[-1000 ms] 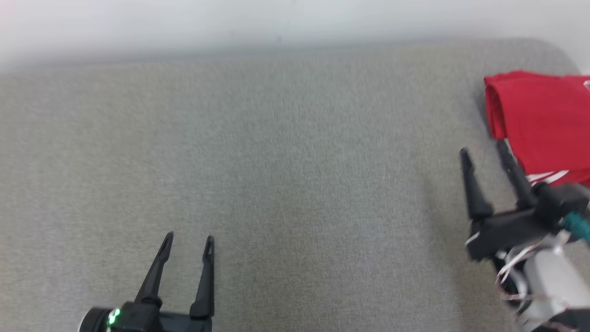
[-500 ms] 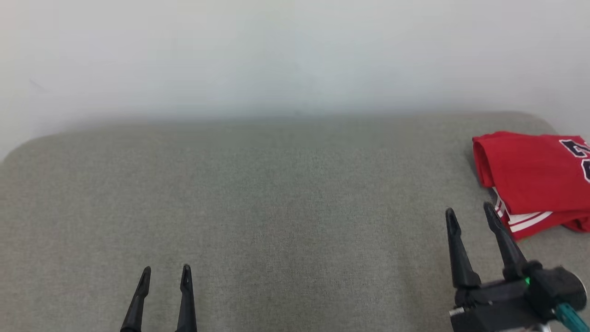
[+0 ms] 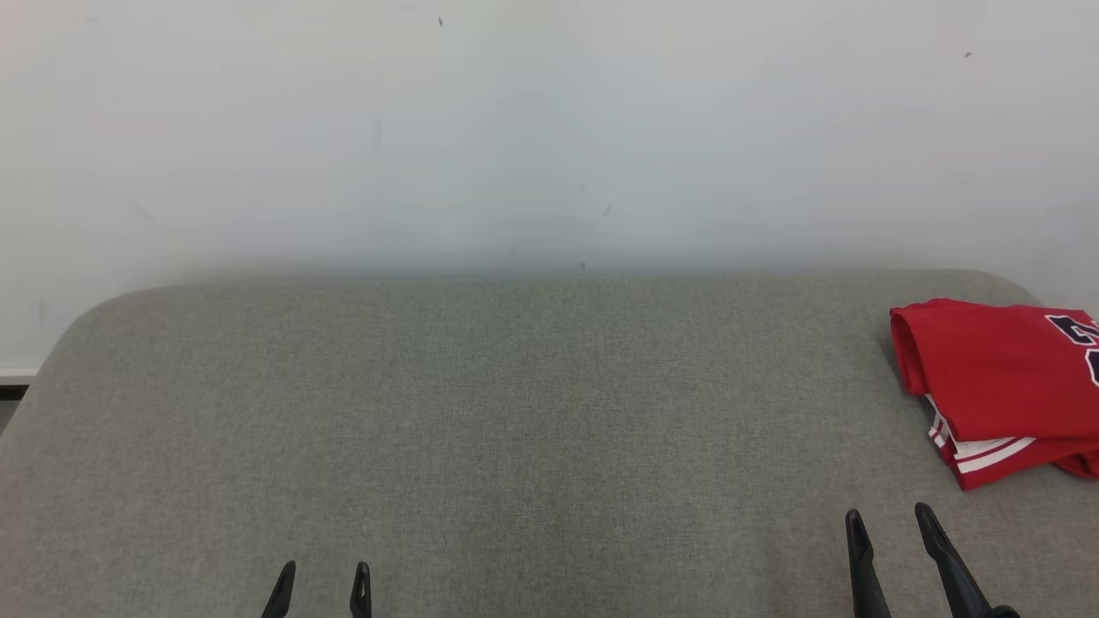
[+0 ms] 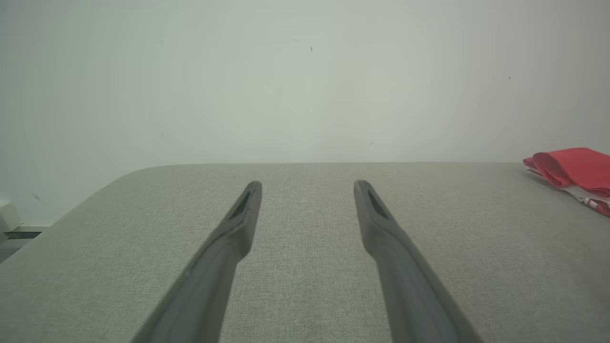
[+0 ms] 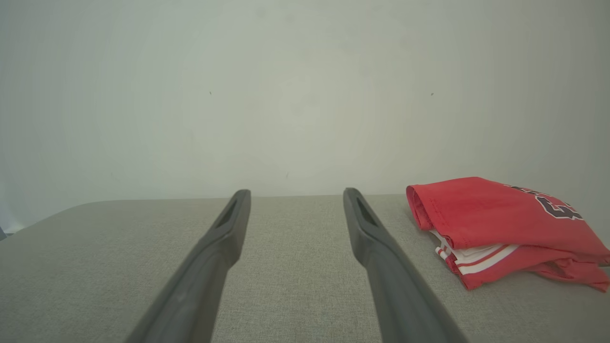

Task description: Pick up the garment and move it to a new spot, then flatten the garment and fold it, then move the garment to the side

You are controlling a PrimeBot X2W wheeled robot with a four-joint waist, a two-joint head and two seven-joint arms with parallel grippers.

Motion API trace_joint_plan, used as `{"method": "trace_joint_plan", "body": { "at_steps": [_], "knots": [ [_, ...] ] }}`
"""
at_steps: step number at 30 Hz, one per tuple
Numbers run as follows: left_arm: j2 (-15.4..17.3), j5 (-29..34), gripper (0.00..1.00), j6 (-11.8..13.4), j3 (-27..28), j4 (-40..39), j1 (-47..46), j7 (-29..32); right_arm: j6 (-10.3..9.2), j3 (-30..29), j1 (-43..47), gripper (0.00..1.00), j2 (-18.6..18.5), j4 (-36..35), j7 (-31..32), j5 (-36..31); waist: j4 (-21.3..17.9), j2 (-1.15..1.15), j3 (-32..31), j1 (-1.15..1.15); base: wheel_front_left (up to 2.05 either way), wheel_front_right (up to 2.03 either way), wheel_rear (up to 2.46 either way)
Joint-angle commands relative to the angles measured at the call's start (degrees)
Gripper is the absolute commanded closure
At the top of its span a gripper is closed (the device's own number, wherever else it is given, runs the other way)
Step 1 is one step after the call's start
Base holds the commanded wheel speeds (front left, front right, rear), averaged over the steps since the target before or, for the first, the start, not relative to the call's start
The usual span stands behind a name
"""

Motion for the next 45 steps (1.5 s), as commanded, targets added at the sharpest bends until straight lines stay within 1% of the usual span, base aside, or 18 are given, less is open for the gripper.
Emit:
{"method": "trace_joint_plan", "body": {
  "at_steps": [1,11,26,32,33,39,43,44,45],
  "knots": [
    [-0.1,0.7,0.0,-0.1,0.2,0.3,0.8,-0.1,-0.16,-0.1,0.9,0.0,0.3,-0.1,0.0,0.0,-0.1,0.0,-0.5,0.01,0.0,0.0,0.0],
    [-0.1,0.2,0.0,-0.5,0.2,1.7,1.5,-0.1,-0.16,-0.3,2.4,0.0,1.2,0.6,0.0,-0.6,-0.5,0.0,-1.1,0.01,0.0,0.0,0.0],
    [-0.1,0.2,0.0,-1.0,-0.4,2.7,1.1,-0.1,-0.16,-0.4,2.8,0.0,1.1,1.4,0.0,-0.5,0.4,0.0,-0.4,0.01,0.0,0.0,0.0],
    [-0.1,0.2,0.0,-0.6,-0.7,2.8,1.3,-0.1,-0.16,0.0,3.1,0.0,0.7,2.0,0.0,-0.8,0.6,0.0,-0.9,0.01,0.0,0.0,0.0],
    [0.0,0.2,1.0,-0.6,-0.7,2.9,1.1,0.0,0.0,-0.1,2.7,1.0,0.8,2.1,0.0,-0.2,0.6,0.0,-0.9,0.01,0.0,0.0,0.0],
    [0.0,-0.7,1.0,-0.6,-0.8,5.1,1.2,0.2,0.0,0.1,2.9,1.0,1.0,4.5,0.2,0.7,0.6,0.0,-0.8,0.01,0.0,0.0,0.0],
    [0.2,-5.9,1.0,-0.6,-0.5,5.1,0.4,0.9,0.0,0.0,1.8,1.0,0.8,5.1,1.3,5.7,0.6,0.0,-0.6,0.01,0.0,0.0,0.0],
    [0.3,-8.4,1.0,-0.7,-0.4,5.3,-0.1,1.2,-0.01,-0.1,1.1,1.0,0.7,5.5,1.9,8.1,0.6,0.0,-0.5,0.01,0.0,0.0,0.0],
    [0.4,-9.6,1.0,-0.8,-0.3,5.4,-0.3,1.4,-0.01,-0.2,0.8,1.0,0.7,5.6,2.2,9.3,0.5,0.0,-0.5,0.01,0.0,0.0,0.0]
  ]
}}
